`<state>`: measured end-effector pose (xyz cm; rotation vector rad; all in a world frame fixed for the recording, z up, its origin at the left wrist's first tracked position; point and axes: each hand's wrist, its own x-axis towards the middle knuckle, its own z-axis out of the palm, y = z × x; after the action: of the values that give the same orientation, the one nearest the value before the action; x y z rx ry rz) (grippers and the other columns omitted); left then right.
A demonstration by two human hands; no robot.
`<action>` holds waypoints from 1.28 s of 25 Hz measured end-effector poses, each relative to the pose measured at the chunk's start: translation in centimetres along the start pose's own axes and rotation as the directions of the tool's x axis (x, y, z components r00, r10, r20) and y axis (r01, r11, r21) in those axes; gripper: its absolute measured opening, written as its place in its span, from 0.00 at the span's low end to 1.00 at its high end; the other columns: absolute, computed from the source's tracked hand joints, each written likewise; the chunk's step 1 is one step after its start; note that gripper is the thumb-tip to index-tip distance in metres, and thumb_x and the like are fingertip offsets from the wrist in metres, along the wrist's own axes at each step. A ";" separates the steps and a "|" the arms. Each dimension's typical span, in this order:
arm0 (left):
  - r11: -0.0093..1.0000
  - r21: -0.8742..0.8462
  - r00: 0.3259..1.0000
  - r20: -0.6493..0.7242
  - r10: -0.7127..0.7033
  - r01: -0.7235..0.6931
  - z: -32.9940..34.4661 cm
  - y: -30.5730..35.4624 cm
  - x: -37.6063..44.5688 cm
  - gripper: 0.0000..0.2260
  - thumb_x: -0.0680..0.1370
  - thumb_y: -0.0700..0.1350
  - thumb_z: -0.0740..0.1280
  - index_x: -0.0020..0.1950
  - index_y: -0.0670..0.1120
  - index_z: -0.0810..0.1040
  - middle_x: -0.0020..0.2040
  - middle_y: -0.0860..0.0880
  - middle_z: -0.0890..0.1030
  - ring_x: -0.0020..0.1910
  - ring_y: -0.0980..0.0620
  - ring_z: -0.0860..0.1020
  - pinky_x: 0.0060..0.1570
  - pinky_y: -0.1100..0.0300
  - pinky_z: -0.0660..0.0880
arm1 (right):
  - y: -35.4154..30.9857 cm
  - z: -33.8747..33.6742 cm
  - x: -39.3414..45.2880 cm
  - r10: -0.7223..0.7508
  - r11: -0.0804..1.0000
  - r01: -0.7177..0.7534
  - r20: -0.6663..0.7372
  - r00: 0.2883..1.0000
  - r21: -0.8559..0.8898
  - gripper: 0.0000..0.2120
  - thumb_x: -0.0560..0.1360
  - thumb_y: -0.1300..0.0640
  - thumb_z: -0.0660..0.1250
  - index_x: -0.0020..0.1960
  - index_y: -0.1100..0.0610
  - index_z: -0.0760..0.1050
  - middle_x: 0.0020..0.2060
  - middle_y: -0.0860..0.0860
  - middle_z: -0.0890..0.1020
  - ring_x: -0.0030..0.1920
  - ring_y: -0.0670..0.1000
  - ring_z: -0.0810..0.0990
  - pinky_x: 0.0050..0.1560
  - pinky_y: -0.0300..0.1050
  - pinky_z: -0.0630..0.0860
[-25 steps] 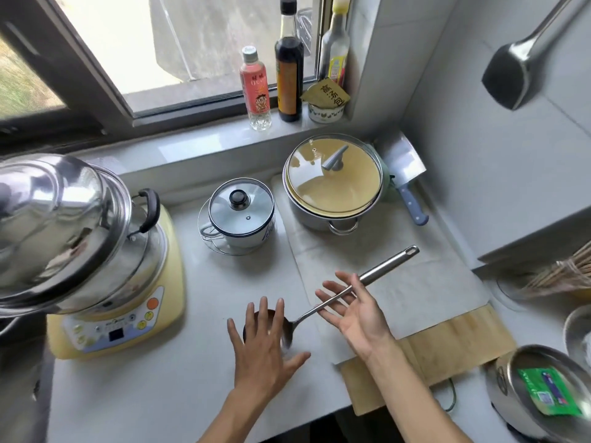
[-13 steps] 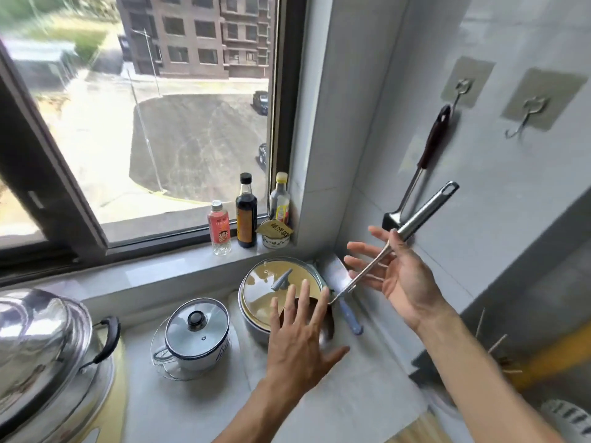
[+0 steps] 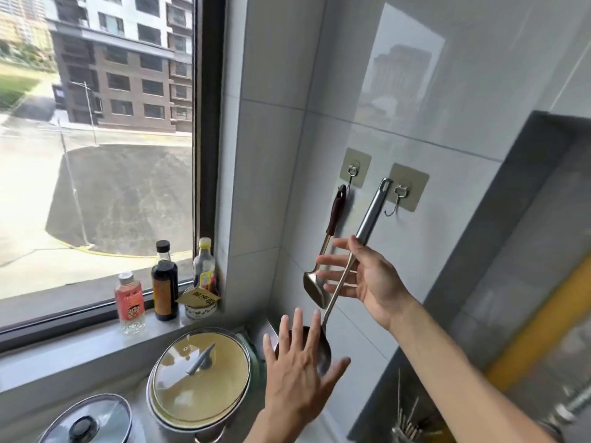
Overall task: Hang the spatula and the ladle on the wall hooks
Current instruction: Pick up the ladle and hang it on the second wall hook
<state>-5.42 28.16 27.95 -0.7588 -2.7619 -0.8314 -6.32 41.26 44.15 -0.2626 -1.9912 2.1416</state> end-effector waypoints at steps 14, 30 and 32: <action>1.000 -0.003 0.994 0.109 -0.022 0.023 3.4 -0.7 0.5 0.36 0.68 0.77 0.36 0.69 0.64 0.24 0.80 0.51 0.40 0.78 0.46 0.37 0.74 0.38 0.39 | 3.8 -1.9 1.6 0.087 0.996 -0.087 -0.024 0.996 0.016 0.21 0.80 0.44 0.58 0.64 0.59 0.72 0.53 0.61 0.85 0.54 0.63 0.84 0.58 0.64 0.78; 1.000 -0.016 0.988 0.153 0.019 -0.017 5.5 -0.1 1.5 0.35 0.75 0.72 0.45 0.75 0.61 0.31 0.80 0.51 0.40 0.76 0.45 0.35 0.71 0.41 0.33 | 5.1 -4.0 2.0 0.062 0.998 -0.062 -0.050 0.997 0.011 0.21 0.79 0.44 0.58 0.63 0.58 0.73 0.51 0.60 0.86 0.53 0.63 0.84 0.52 0.59 0.80; 0.999 -0.016 0.988 0.151 0.034 -0.032 5.7 0.2 1.3 0.36 0.77 0.70 0.48 0.74 0.60 0.30 0.80 0.50 0.40 0.76 0.45 0.35 0.71 0.41 0.33 | 5.5 -4.2 2.1 0.068 0.997 -0.069 -0.039 0.997 -0.017 0.21 0.79 0.42 0.58 0.62 0.57 0.73 0.52 0.59 0.86 0.53 0.61 0.85 0.50 0.56 0.80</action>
<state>-6.47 32.04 23.72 -0.9034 -2.8693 -0.8190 -7.38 45.47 38.40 -0.3773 -2.0091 2.1432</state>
